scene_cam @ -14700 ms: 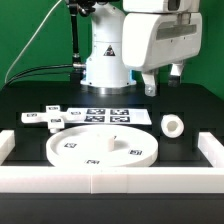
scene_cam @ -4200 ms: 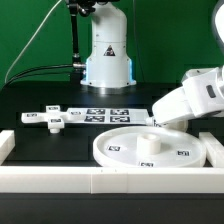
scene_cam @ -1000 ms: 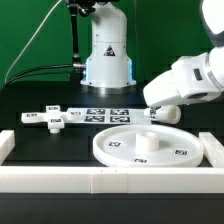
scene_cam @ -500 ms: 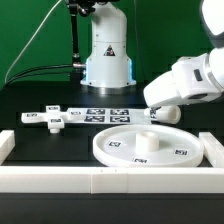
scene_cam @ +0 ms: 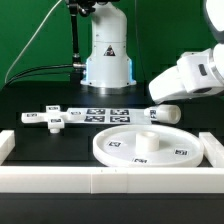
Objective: Assemble round table
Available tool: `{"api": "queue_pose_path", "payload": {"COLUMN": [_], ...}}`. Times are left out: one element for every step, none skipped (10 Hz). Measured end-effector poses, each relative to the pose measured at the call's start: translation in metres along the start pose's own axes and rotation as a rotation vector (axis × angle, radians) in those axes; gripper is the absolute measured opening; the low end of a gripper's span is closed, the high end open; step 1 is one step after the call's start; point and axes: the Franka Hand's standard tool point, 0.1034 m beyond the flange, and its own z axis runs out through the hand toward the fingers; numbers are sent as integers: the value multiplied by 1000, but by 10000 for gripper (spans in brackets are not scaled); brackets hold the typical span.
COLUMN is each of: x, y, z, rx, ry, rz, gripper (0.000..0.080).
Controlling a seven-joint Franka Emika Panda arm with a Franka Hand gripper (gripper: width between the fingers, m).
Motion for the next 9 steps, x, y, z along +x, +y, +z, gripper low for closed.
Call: {"api": "queue_pose_path", "payload": {"x": [0, 1, 3, 7, 10, 14, 16, 18, 21], "y": [0, 0, -3, -8, -11, -13, -13, -13, -13], "z": [0, 1, 5, 10, 15, 21, 24, 26, 28], "rx": [0, 0, 0, -3, -3, -2, -1, 1, 3], "ry": [0, -1, -3, 6, 14, 20, 23, 29, 35], "rz": [0, 0, -1, -10, -15, -19, -22, -23, -23], "gripper": [649, 649, 649, 649, 649, 649, 649, 649, 649]}}
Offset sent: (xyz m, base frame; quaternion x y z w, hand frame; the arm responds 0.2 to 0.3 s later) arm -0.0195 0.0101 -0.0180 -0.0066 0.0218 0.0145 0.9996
